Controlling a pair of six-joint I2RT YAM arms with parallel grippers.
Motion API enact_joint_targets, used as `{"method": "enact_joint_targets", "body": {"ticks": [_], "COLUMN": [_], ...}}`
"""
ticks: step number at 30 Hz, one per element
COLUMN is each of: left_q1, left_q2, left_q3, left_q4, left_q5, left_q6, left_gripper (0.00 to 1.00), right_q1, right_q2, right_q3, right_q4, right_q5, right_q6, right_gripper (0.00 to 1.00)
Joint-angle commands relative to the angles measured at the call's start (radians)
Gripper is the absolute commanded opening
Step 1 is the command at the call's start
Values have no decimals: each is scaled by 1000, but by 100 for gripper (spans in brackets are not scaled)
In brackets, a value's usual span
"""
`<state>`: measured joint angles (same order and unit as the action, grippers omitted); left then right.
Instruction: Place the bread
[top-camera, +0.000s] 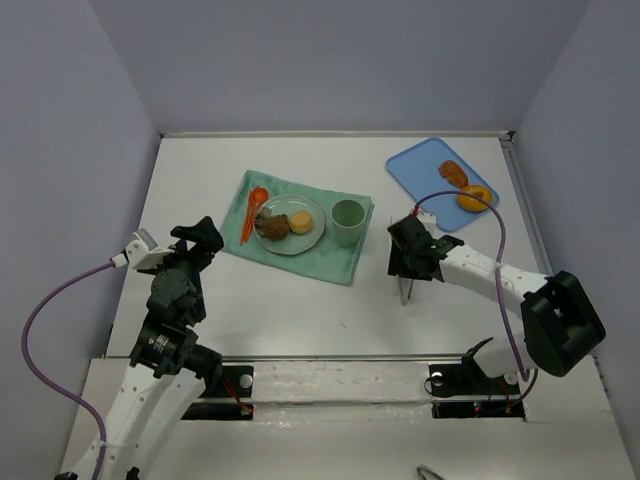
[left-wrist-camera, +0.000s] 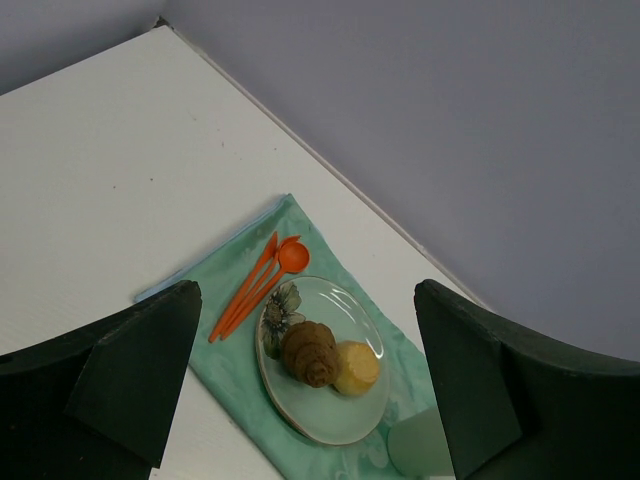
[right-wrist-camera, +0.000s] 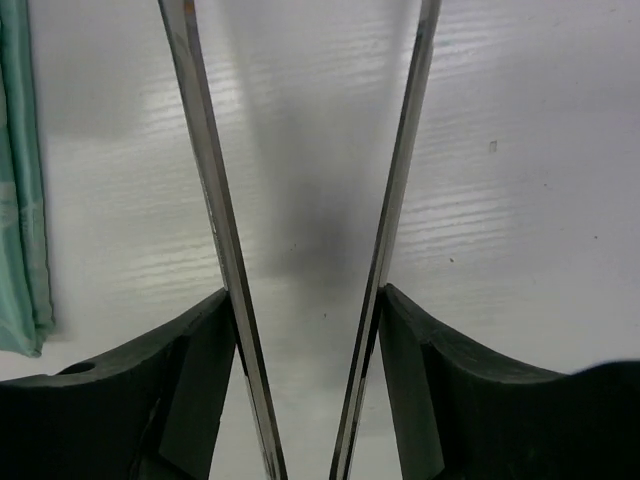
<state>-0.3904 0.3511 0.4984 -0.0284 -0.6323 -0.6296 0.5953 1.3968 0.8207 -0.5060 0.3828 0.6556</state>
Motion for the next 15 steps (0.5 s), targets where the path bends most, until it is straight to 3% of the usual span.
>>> {"method": "enact_joint_targets", "body": {"ticks": [1,3,4,8,15], "left_q1": [7,7,7,7,7], "left_q2": [6,8,11,19,51], "left_q3": [-12,-11,-11,-9,-3], "left_q4": [38,38,39,44,44], "left_q5": [-21,-23,-24,-26,-26], "left_q6": [1,1,1,-1,1], "left_gripper": [99,99,99,99,99], "right_q1": [3,3,3,3,3], "right_q2": [-57,-129,-159,-292,-467], "right_q3": [1,0,1,28,43], "right_q4": [44,41,41,34,37], "right_q5": [-53,-70,-71,-61,160], "right_q6": [13,4,-1,-59,-24], "right_gripper": [68,83,100,100,100]}}
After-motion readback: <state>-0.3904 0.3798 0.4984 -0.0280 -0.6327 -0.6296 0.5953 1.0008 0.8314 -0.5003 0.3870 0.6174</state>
